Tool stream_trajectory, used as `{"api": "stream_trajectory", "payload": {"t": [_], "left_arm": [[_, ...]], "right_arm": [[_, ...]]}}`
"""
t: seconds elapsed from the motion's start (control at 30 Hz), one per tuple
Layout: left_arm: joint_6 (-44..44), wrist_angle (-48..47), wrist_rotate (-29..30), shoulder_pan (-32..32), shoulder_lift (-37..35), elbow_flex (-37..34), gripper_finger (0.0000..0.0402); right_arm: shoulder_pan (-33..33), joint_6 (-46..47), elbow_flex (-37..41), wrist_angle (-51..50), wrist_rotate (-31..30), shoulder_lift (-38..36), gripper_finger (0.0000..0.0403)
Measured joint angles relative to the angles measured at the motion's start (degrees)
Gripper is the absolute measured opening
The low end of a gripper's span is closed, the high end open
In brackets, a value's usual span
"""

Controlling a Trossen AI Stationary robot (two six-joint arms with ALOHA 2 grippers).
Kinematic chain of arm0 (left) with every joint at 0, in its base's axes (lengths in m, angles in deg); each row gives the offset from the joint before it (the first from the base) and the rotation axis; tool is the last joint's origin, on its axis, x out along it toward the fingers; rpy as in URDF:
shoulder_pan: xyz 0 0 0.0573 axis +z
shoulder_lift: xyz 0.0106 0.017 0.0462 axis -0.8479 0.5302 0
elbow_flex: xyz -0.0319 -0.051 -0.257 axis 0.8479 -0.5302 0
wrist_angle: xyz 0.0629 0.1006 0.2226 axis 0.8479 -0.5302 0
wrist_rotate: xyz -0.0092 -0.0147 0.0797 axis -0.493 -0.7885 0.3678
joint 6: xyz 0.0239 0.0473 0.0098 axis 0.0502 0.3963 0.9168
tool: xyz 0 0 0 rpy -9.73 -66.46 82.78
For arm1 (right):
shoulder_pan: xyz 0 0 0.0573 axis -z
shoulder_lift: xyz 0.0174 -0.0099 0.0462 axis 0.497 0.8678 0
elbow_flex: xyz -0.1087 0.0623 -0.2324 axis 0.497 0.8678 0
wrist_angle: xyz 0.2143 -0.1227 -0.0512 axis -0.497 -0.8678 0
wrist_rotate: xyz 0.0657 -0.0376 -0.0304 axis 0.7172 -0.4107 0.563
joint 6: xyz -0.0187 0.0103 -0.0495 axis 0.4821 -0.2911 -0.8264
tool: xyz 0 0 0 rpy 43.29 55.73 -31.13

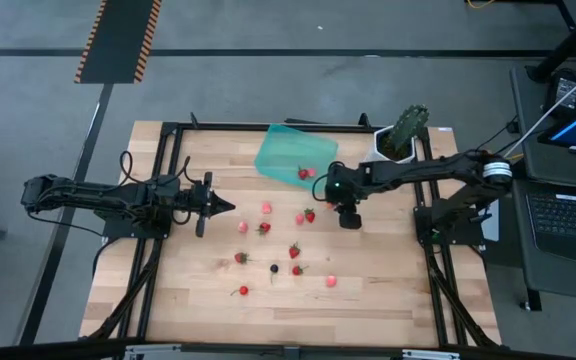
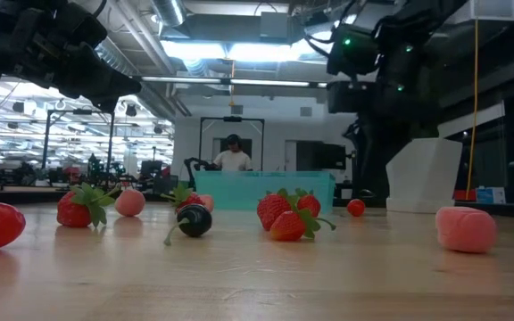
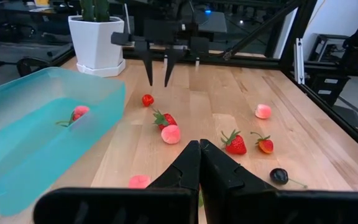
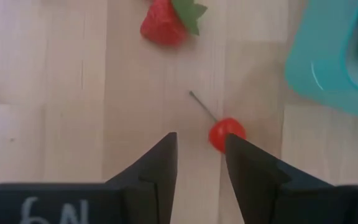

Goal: Pick and placing Produce into tupperware
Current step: Put the red cherry into the light blue bin

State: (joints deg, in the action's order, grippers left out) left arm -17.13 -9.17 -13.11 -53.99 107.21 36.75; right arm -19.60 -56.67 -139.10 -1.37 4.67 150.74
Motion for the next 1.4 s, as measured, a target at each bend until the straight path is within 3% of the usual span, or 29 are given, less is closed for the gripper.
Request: {"api": "stream_trajectory", "payload": {"t": [0.27,1.4], "left_arm": [[0.2,-0.1,0.0,0.0,0.0,0.0,0.0],[0.0,-0.1,0.0,0.0,0.0,0.0,0.0]], "right_arm": [[0.0,-3.0,-1.2,-0.6,-4.3,4.5,0.0135],[0.1,-1.5,-1.2,1.8,-4.3,5.1,0.0135]]}}
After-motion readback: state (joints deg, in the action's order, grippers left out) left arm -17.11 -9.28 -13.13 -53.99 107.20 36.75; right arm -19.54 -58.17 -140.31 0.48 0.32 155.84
